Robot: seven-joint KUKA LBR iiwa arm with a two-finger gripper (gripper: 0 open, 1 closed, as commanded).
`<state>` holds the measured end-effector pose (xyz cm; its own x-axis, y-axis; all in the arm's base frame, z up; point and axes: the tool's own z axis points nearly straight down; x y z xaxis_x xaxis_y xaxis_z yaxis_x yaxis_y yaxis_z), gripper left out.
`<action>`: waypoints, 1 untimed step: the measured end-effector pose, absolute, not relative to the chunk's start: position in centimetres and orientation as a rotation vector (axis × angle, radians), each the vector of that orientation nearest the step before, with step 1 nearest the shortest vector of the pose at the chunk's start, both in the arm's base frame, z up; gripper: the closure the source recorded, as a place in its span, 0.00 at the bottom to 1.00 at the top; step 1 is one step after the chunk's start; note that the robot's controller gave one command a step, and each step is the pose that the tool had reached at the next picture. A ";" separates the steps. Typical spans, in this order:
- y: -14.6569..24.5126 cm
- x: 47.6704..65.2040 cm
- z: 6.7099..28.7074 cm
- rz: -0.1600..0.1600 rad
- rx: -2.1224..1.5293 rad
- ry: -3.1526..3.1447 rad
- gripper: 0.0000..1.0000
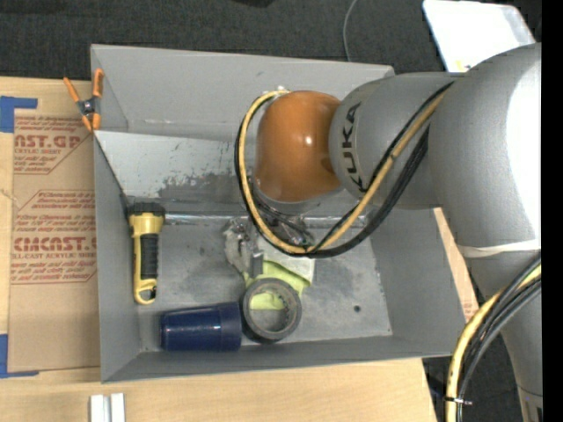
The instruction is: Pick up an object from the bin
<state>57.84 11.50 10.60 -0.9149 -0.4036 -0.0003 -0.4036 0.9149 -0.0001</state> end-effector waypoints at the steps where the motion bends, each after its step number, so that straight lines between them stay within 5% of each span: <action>1: 11.0 58.1 10.5 0.002 -0.668 3.064 0.00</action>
Offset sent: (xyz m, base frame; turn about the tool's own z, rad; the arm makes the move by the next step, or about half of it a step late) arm 0.0000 0.0000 0.0000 0.0000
